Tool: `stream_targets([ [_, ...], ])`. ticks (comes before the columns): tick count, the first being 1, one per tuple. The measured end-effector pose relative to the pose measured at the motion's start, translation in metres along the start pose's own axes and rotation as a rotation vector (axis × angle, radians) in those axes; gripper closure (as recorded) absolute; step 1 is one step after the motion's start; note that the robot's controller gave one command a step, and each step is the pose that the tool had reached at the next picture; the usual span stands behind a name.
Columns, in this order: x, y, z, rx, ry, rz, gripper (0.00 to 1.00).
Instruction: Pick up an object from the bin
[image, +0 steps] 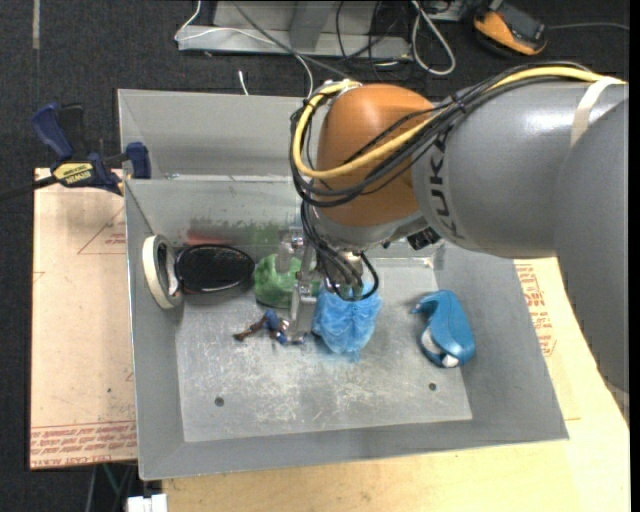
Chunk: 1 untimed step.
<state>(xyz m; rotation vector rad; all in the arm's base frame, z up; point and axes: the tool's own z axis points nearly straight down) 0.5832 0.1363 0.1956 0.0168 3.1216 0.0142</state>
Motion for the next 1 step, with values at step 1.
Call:
stream_targets([
  [1,0.0196,0.0132,0.0583,0.0,0.001,-0.046,0.0],
])
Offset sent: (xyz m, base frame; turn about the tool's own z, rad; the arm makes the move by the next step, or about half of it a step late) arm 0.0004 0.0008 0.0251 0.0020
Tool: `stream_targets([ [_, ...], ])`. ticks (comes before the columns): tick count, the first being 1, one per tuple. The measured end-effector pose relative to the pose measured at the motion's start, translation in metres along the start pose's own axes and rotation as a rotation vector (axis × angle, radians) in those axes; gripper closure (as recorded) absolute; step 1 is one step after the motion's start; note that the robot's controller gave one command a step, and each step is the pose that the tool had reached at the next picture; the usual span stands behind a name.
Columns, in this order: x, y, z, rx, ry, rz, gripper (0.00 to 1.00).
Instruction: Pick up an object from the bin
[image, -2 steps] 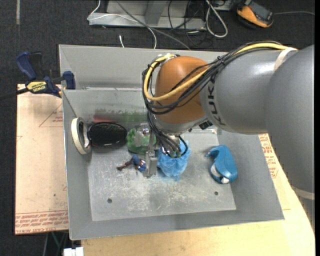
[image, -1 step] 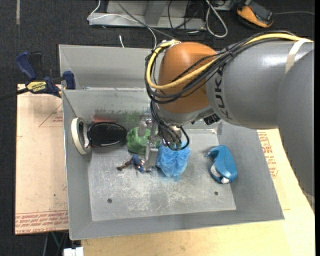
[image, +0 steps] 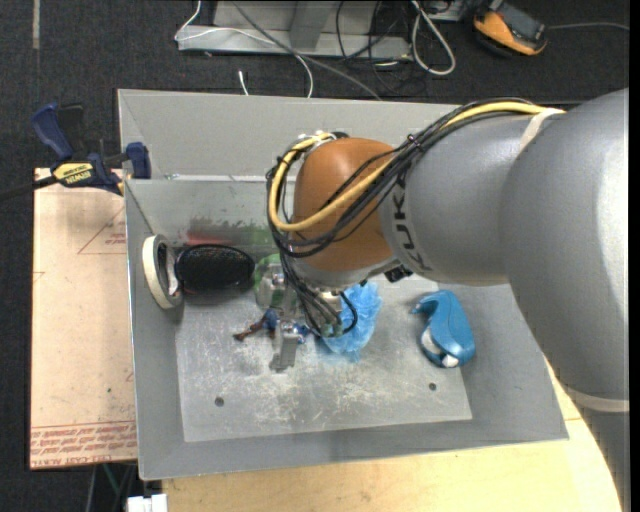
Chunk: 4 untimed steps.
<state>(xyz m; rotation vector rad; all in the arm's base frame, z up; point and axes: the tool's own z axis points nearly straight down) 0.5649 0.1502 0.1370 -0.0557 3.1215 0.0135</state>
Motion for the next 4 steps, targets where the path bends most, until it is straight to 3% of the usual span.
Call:
stream_targets([
  [1,-0.016,-0.01,-0.07,-0.001,-0.009,0.037,0.0],
  [2,0.012,-0.03,0.007,-0.001,0.002,0.004,0.0],
  [3,-0.014,-0.01,-0.01,-0.005,-0.014,0.069,0.0],
  [4,0.0,-0.046,0.055,0.001,0.009,0.06,0.0],
])
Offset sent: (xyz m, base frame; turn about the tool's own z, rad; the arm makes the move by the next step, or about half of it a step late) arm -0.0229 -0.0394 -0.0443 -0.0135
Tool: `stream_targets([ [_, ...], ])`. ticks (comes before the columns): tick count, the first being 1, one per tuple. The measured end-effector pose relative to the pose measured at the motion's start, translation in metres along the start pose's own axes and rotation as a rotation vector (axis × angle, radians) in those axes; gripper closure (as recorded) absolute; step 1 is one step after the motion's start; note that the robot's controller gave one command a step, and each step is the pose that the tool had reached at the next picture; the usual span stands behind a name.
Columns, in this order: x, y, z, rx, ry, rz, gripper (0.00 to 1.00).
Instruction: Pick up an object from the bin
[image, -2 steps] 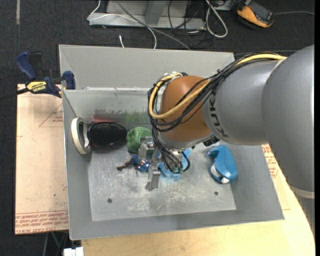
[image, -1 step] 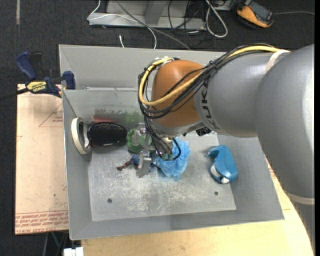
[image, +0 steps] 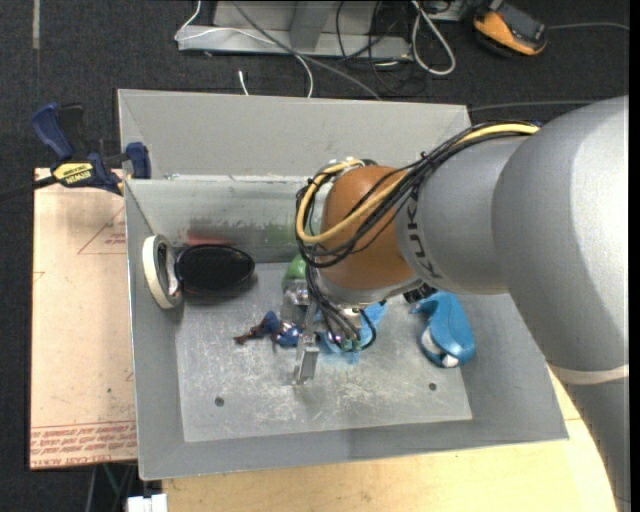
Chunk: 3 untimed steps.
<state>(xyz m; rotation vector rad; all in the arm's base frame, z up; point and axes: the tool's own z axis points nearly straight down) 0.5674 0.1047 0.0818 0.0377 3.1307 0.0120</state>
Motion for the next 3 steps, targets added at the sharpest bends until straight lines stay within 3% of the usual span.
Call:
stream_targets([
  [1,-0.008,0.041,-0.043,-0.016,-0.037,0.059,0.0],
  [2,-0.008,0.005,0.012,0.0,-0.002,0.064,0.0],
  [3,0.011,0.017,0.003,-0.016,-0.036,0.08,1.0],
])
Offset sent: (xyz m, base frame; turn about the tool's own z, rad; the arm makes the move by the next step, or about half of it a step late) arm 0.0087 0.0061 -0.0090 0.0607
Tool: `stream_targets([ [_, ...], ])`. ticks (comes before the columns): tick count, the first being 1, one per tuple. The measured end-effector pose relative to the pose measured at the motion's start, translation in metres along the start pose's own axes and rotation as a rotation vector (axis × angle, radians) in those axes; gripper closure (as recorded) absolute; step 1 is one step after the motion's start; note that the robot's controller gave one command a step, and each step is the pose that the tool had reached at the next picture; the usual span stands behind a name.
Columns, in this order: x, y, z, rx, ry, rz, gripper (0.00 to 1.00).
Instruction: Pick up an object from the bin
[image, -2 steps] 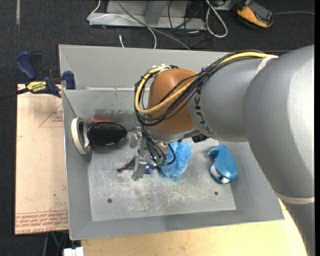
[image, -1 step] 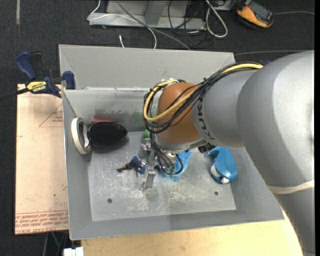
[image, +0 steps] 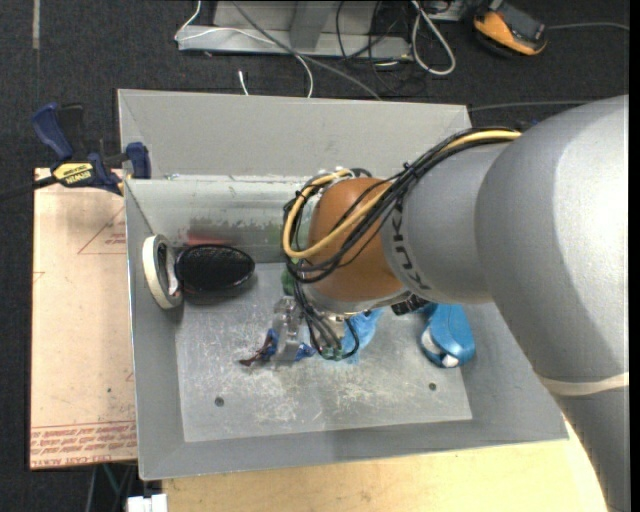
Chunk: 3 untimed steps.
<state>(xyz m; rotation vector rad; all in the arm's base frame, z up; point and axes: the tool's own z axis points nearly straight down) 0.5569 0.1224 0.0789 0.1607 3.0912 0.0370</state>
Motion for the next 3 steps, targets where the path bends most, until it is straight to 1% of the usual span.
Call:
stream_targets([
  [1,0.0,0.0,0.0,0.0,0.0,0.0,1.0],
  [2,0.003,-0.002,-0.014,0.003,0.011,-0.003,1.0],
  [3,-0.034,0.032,-0.009,-0.001,0.001,-0.184,1.0],
])
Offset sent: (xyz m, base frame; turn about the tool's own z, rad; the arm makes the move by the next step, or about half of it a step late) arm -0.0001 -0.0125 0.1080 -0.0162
